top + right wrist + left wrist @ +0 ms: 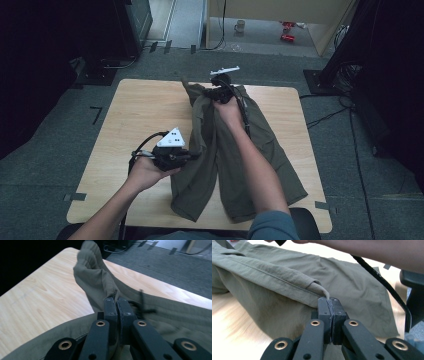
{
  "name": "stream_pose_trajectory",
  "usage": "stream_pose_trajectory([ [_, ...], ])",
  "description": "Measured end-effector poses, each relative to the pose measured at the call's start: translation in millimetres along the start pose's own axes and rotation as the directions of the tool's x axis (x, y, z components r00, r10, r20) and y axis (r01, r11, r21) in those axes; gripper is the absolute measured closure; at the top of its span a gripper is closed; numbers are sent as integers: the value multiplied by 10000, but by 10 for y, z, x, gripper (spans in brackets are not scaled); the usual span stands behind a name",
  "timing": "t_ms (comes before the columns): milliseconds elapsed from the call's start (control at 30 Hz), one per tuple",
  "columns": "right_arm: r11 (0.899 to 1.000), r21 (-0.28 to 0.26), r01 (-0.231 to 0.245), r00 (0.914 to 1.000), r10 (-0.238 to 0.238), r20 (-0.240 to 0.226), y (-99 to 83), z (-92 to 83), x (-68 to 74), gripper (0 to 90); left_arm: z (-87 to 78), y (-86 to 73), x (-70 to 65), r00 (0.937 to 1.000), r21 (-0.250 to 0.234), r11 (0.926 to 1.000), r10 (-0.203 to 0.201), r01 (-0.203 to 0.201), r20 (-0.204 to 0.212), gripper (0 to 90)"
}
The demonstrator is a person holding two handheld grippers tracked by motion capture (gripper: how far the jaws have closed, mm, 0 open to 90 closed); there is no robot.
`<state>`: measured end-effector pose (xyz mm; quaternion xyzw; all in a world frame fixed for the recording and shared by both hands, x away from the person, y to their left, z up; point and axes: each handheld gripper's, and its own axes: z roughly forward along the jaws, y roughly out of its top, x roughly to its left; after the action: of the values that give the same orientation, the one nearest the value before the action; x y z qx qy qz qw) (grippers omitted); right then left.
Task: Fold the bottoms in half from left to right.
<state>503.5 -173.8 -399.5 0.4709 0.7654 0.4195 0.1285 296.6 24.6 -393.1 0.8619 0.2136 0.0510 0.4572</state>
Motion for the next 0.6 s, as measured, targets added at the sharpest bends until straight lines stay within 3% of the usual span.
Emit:
stream_pose_trajectory([
  [233,9989,-112,-459,9971,465,596,-212,-198,-398,875,332,188,-105,9984,60,9984,554,-555,103,900],
  [467,9975,330,-620,9890,569,1364,-459,-269,-706,875,811,211,-147,9983,422,9981,437,-453,393,900],
  [600,9930,969,-671,9841,499,1703,-594,-225,-840,875,1088,153,-166,9980,646,9974,269,-306,579,900],
])
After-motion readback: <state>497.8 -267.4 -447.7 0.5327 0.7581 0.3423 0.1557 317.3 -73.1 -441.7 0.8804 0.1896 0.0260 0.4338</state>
